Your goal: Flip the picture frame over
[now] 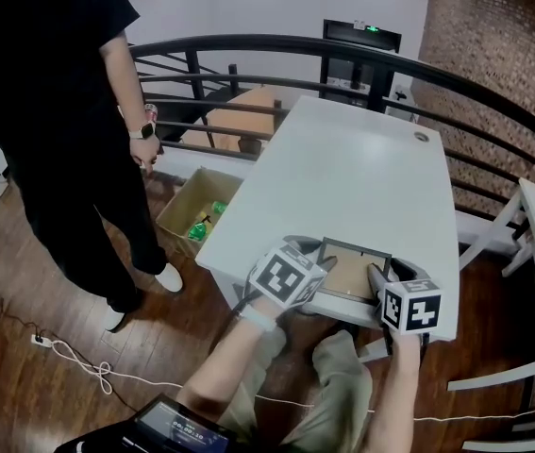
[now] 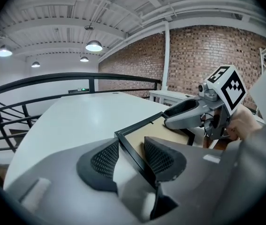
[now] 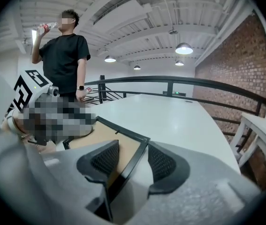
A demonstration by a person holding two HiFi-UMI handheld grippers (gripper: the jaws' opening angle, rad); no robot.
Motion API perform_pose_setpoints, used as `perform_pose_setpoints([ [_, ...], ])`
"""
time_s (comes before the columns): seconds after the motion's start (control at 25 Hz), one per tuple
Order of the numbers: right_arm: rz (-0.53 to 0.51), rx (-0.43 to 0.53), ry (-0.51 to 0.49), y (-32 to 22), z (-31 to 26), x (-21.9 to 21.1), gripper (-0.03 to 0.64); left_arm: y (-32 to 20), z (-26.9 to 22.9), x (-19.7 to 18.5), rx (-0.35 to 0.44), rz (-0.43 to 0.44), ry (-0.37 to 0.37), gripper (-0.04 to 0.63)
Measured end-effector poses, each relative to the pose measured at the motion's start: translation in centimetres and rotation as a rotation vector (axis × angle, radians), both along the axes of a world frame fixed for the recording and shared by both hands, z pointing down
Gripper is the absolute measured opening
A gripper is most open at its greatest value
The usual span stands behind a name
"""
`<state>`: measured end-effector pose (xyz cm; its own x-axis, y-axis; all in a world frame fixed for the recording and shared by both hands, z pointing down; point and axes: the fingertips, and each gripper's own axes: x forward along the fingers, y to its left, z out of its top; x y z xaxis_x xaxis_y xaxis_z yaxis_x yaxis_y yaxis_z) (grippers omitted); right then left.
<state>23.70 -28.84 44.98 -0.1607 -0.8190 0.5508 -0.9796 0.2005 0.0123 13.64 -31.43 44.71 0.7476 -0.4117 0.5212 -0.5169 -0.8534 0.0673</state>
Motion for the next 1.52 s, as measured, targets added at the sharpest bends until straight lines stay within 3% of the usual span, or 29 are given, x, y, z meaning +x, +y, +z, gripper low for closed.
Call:
perform_pose_setpoints([
  [0.2,0.005,-0.018,0.043,0.0,0.8,0.0,0.183,0.0,1.4,0.4,-0.026,0.011,-0.064,0.178],
  [0.4,-0.004,-0.021,0.129,-0.2,1.0,-0.6,0.166,-0.1,2.5,0.2,0.007,0.027,-0.164,0.176],
  [0.52,0.0,-0.006,0.129,0.0,1.0,-0.9,0.164,-0.2,2.2,0.1,0.066,0.017,-0.166,0.173],
  [0.56,-0.001,0.004,0.136,0.0,0.9,-0.9,0.164,-0.4,1.7,0.0,0.108,0.011,-0.153,0.138],
  [0.64,-0.01,0.05,0.151,0.2,0.6,-0.8,0.163,-0.5,0.6,-0.3,0.188,0.001,-0.099,0.07],
  [0.72,-0.015,0.147,0.139,1.1,-0.7,-0.6,0.148,-0.1,-0.4,-1.0,0.233,-0.013,-0.038,0.072],
  [0.8,-0.019,0.252,0.086,2.7,-2.5,-0.7,0.01,0.8,-0.7,-2.3,0.236,-0.042,-0.017,0.075],
  [0.84,-0.028,0.287,0.053,3.7,-3.2,-0.9,-0.008,1.5,-0.9,-3.0,0.232,-0.056,0.0,0.075],
  [0.96,-0.098,0.3,-0.036,6.8,-4.2,-2.6,-0.008,5.4,-2.6,-3.9,0.208,-0.037,0.15,0.018],
  [1.08,-0.157,0.241,-0.056,10.1,-4.1,-4.8,-0.008,10.4,-4.2,-3.8,0.164,0.048,0.288,0.016],
  [1.16,-0.169,0.241,-0.063,12.2,-4.6,-6.3,-0.008,13.1,-4.6,-4.1,0.144,0.084,0.323,0.015],
  [1.28,-0.235,0.33,-0.102,16.3,-6.6,-9.1,-0.008,17.0,-5.5,-4.8,0.134,0.093,0.378,0.015],
  [1.4,-0.327,0.414,-0.03,20.2,-7.1,-11.7,-0.008,20.6,-7.1,-5.9,0.133,0.097,0.473,0.015],
  [1.52,-0.309,0.45,-0.083,23.1,-6.7,-13.5,-0.008,23.7,-7.6,-7.2,0.143,0.107,0.526,0.015],
])
